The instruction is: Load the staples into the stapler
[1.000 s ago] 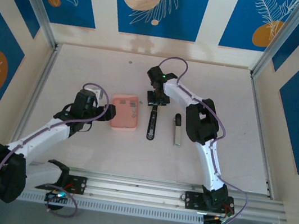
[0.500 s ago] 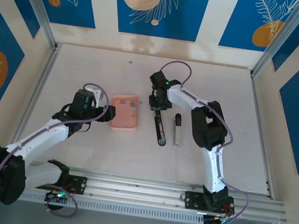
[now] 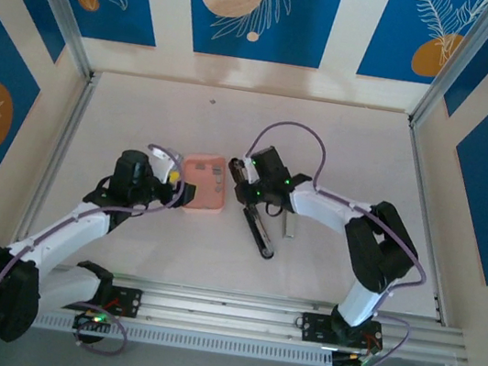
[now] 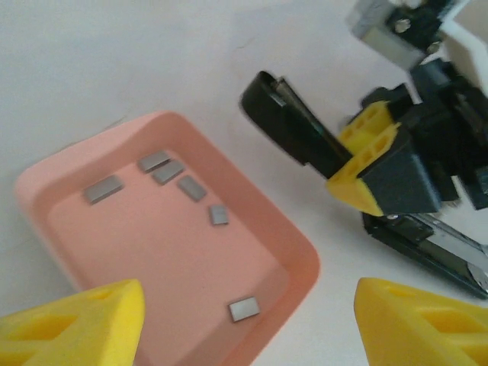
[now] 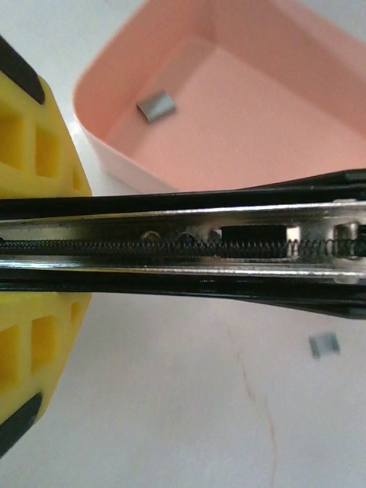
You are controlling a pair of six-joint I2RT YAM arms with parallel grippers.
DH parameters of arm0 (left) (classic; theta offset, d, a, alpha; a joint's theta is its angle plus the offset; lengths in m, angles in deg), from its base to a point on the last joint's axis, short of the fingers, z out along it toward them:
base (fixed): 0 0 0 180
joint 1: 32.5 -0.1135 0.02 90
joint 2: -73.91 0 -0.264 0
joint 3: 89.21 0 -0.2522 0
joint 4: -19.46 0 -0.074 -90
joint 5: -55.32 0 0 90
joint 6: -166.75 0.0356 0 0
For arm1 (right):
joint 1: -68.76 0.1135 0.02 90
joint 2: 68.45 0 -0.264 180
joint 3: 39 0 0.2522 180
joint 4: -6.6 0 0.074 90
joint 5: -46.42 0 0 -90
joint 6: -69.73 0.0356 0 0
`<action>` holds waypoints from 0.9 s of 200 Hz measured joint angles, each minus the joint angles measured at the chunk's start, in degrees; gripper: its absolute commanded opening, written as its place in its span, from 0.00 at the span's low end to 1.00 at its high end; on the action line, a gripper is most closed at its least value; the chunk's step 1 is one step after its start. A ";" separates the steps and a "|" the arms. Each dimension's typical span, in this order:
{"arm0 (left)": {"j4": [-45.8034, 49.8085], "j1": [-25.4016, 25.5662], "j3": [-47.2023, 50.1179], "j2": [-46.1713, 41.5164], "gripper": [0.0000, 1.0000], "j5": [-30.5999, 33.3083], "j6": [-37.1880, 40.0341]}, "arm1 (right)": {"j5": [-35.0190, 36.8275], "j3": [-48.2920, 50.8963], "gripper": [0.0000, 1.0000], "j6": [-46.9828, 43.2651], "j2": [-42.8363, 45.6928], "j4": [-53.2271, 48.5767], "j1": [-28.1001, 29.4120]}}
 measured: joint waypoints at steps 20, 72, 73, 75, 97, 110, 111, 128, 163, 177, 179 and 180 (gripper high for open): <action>-1.57 -0.02 0.04 -0.02 0.57 -5.55 4.46 | -3.34 4.90 0.16 -2.99 1.79 6.01 0.42; 2.62 -0.02 0.07 -2.45 0.54 -18.69 23.67 | -13.49 15.45 0.14 -11.98 5.66 19.93 2.05; 2.97 -0.02 0.04 -2.54 0.54 -18.91 24.30 | -13.81 15.65 0.14 -12.15 5.77 20.24 2.05; 3.21 -0.02 0.02 -2.58 0.54 -19.08 24.81 | -14.10 15.85 0.14 -12.33 5.86 20.55 2.10; 7.43 -0.02 -0.24 -2.91 0.54 -21.49 31.71 | -18.05 17.05 0.14 -14.93 6.05 23.47 2.60; 9.38 -0.02 -0.28 -2.89 0.54 -22.62 34.91 | -19.85 17.99 0.13 -16.70 6.27 26.21 3.04; 9.55 -0.02 -0.28 -2.89 0.54 -22.73 35.15 | -19.98 18.08 0.13 -16.81 6.29 26.38 3.04; 10.93 -0.02 -0.28 -2.73 0.53 -24.76 38.23 | -21.92 19.76 0.13 -18.99 6.73 29.38 3.61; 11.54 -0.02 -0.26 -2.16 0.53 -28.04 40.76 | -23.15 21.55 0.13 -22.25 6.80 31.85 4.76; 11.91 -0.13 -0.26 -2.05 0.53 -28.74 41.03 | -23.12 21.94 0.13 -23.15 6.80 32.48 4.96; 11.93 -0.13 -0.26 -2.03 0.53 -28.85 41.05 | -23.12 21.99 0.13 -23.23 6.80 32.50 4.96; 11.98 -0.13 -0.26 -2.03 0.52 -28.92 41.13 | -23.15 22.01 0.13 -23.23 6.80 32.57 4.98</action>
